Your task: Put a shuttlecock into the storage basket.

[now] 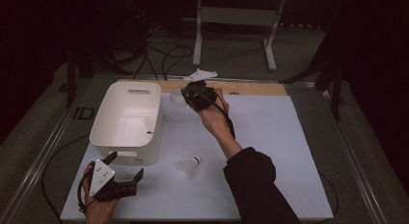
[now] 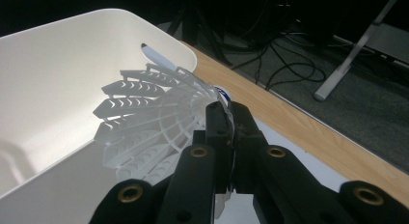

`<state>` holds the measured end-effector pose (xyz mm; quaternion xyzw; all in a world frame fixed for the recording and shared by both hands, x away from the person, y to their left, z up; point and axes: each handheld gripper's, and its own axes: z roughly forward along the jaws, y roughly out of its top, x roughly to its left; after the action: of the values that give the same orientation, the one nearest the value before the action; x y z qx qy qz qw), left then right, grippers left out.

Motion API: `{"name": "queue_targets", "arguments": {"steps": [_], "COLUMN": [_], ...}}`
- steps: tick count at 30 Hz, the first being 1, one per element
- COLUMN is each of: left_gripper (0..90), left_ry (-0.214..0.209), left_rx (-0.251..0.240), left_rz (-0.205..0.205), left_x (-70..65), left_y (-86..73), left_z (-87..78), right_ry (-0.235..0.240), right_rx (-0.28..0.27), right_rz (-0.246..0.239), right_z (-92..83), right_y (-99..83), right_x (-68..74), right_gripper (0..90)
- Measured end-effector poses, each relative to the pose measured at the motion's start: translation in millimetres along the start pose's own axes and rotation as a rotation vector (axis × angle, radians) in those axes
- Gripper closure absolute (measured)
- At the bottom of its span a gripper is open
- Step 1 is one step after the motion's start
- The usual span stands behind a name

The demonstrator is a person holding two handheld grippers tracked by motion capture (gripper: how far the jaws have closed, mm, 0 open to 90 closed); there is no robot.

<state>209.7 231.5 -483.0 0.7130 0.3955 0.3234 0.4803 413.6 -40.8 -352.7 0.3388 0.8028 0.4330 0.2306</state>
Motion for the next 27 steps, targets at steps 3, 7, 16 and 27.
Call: {"name": "queue_targets", "arguments": {"steps": [3,7,16,27], "left_gripper": [0.2,0.2,0.1,0.2], "left_ry": [0.0,0.001,0.0,-0.001], "left_rx": [0.0,0.0,0.0,0.002], "left_rz": [0.0,0.001,0.0,0.002], "left_x": [0.1,0.0,-0.2,-0.2], "left_y": [0.0,0.0,0.0,0.0], "left_z": [-0.1,0.0,0.0,0.1], "right_ry": [0.001,0.002,0.005,0.01], "right_rx": [-0.007,-0.01,-0.025,-0.036], "right_rz": [0.001,-0.001,-0.01,-0.016], "right_z": [0.0,-0.8,-2.9,-3.9], "right_y": [1.3,3.6,9.5,16.5], "right_x": [0.9,2.0,4.3,7.9], "right_gripper": [88.5,88.5,88.5,88.5]}}
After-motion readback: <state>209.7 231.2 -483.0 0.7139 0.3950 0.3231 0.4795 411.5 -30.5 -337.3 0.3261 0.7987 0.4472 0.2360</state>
